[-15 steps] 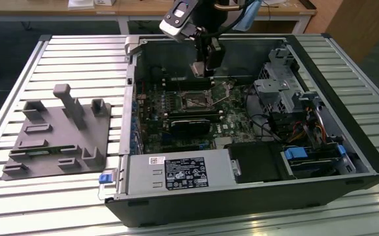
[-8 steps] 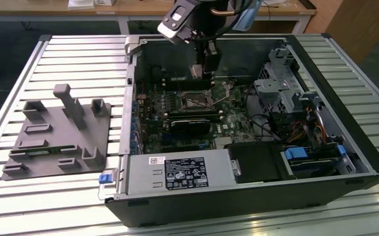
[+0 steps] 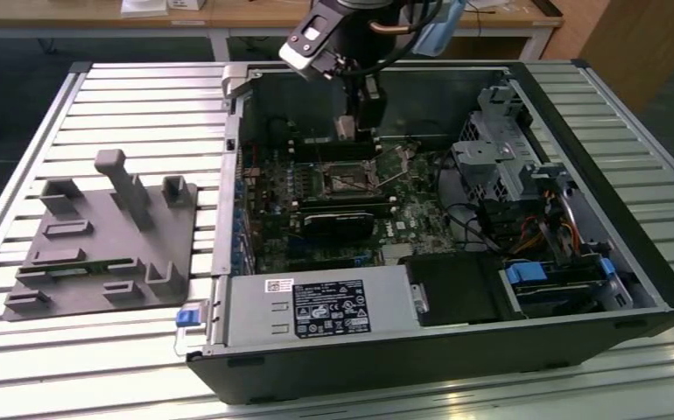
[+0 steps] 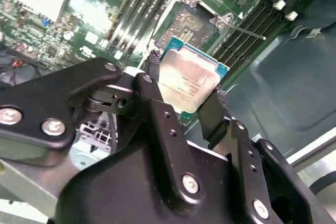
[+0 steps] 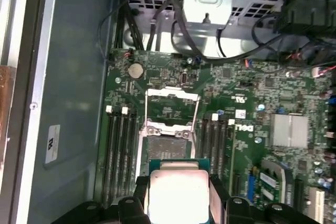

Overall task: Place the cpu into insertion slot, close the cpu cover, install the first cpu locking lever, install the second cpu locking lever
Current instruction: 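Place the cpu into insertion slot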

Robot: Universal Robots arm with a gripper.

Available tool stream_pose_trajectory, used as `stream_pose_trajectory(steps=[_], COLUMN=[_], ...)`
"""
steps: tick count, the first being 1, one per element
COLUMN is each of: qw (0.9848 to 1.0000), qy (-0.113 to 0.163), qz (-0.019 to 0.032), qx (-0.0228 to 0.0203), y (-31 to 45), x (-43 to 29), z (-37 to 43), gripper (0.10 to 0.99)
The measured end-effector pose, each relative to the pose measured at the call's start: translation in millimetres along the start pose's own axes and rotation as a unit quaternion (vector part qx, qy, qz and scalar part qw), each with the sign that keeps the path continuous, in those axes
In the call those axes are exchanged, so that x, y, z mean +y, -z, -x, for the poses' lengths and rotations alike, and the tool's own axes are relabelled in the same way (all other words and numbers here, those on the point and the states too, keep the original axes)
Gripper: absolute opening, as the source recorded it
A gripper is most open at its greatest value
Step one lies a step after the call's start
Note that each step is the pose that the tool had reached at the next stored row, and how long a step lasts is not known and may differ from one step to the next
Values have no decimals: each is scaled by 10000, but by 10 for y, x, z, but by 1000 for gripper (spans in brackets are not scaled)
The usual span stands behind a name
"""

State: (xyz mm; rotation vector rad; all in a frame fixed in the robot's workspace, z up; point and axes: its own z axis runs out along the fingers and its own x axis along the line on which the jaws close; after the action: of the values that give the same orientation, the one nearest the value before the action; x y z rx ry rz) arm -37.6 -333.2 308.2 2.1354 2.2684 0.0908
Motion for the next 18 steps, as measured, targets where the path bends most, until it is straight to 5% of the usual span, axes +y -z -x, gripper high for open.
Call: stream_pose_trajectory(steps=[14, 18], qw=[9998, 9997], qy=[-221, -219], qz=[-28, -29], qx=[-11, -58], y=[-212, -264], x=[-8, -11], z=[-65, -65], gripper=[537, 537])
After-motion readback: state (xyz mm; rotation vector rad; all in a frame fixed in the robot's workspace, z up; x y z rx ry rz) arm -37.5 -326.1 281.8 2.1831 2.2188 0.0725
